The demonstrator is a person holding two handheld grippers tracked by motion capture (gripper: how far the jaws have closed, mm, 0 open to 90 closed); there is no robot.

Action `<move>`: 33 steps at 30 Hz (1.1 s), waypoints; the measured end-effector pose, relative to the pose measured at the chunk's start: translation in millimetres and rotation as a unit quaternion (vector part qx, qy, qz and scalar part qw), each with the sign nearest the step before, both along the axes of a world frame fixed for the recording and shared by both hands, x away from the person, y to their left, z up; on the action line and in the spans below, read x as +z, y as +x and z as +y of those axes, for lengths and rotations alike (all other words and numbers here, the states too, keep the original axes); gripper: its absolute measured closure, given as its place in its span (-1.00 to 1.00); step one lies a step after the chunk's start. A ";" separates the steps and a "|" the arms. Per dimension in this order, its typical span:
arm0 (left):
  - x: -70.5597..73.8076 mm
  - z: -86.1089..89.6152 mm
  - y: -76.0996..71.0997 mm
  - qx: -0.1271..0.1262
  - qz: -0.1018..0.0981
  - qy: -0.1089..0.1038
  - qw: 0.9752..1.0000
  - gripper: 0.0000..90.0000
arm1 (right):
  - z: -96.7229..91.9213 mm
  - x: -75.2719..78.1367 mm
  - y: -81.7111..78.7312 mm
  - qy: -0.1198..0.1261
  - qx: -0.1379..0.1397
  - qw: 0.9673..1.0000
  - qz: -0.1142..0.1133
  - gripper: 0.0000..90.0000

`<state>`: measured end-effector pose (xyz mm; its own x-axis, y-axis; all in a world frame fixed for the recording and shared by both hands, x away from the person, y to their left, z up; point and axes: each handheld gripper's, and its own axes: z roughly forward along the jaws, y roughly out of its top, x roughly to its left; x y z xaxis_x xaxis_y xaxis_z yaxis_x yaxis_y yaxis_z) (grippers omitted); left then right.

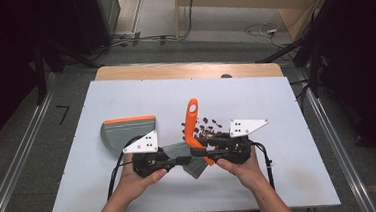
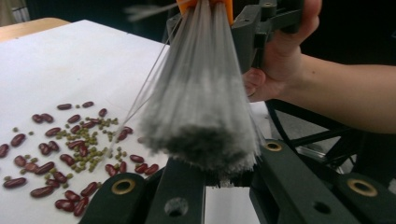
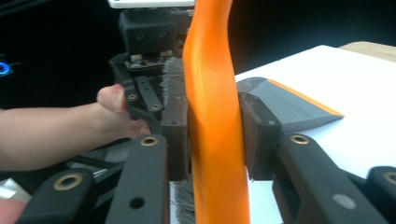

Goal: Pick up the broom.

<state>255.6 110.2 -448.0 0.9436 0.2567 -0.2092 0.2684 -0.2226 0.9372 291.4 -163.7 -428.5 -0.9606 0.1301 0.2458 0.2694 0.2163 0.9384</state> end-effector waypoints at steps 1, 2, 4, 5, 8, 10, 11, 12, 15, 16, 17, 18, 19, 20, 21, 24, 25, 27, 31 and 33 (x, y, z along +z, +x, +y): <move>-0.4 -0.3 0.3 -0.001 0.002 -0.001 1.000 0.91 | -0.5 0.7 -0.8 -0.002 0.002 1.000 -0.003 0.50; -0.9 -0.8 0.4 0.001 0.002 0.001 1.000 0.91 | -0.8 1.7 -1.4 -0.007 0.003 1.000 -0.005 0.50; -2.4 -1.3 1.3 0.007 0.000 0.002 1.000 0.89 | -0.4 3.3 -3.1 -0.022 -0.008 1.000 -0.012 0.51; -3.0 -1.4 1.7 0.008 0.001 0.003 1.000 0.89 | -0.4 3.3 -3.1 -0.022 -0.008 1.000 -0.012 0.51; -4.7 -1.9 2.4 0.017 0.007 0.002 1.000 0.83 | 0.6 3.7 -5.0 -0.031 -0.018 0.999 -0.020 0.52; -4.3 -2.6 1.4 0.037 0.005 0.011 0.999 0.66 | 1.4 4.7 -5.7 -0.037 -0.026 0.999 -0.018 0.52; -4.2 -2.9 0.6 0.051 0.004 0.012 0.999 0.43 | 0.8 6.0 -5.2 -0.038 -0.033 0.999 -0.018 0.52; -4.3 -2.8 0.2 0.061 0.005 0.012 0.998 0.32 | -1.0 7.0 -4.5 -0.037 -0.038 0.999 -0.014 0.52; -4.6 -0.4 -0.5 0.104 0.002 0.024 0.994 -0.04 | -5.2 9.6 -3.3 -0.034 -0.047 0.998 -0.013 0.52; -4.8 1.0 -0.6 0.115 0.002 0.029 0.993 -0.32 | -9.2 12.4 -2.9 -0.039 -0.064 0.997 -0.018 0.52; -5.2 4.1 -1.2 0.130 0.006 0.028 0.991 -0.43 | -11.0 13.6 -2.9 -0.040 -0.074 0.996 -0.018 0.52; -5.2 4.1 -1.2 0.130 0.006 0.028 0.991 -0.50 | -12.8 14.4 -2.7 -0.041 -0.084 0.995 -0.019 0.52; -5.0 6.0 -1.3 0.137 0.005 0.029 0.990 -0.58 | -14.5 15.1 -2.7 -0.044 -0.092 0.995 -0.022 0.52; -4.7 7.9 -1.5 0.143 0.006 0.027 0.989 -0.65 | -15.9 15.6 -2.8 -0.047 -0.103 0.993 -0.022 0.52; -3.9 10.1 -2.1 0.149 0.007 0.026 0.988 -0.71 | -17.4 15.8 -2.2 -0.050 -0.113 0.992 -0.022 0.52; -2.5 17.1 -3.8 0.164 0.004 0.024 0.986 -0.82 | -20.6 16.3 -1.0 -0.059 -0.132 0.989 -0.026 0.52; -2.5 19.6 -4.2 0.169 0.003 0.024 0.985 -0.89 | -22.4 16.6 0.0 -0.062 -0.142 0.988 -0.025 0.52; -2.6 24.7 -5.3 0.178 0.004 0.021 0.984 -0.98 | -26.7 17.2 2.1 -0.066 -0.163 0.984 -0.020 0.52; -2.2 35.4 -7.2 0.191 0.002 0.015 0.982 -1.00 | -34.5 18.3 5.4 -0.081 -0.196 0.977 -0.017 0.52; -1.6 39.7 -7.9 0.196 0.000 0.012 0.981 -1.00 | -38.6 18.6 6.8 -0.083 -0.212 0.974 -0.014 0.52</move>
<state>247.7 149.9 -449.6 0.7717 0.6040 -0.1991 0.3376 -0.1239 0.9331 298.2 -202.4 -409.9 -0.8181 0.5520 0.1612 0.3414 0.2406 0.9086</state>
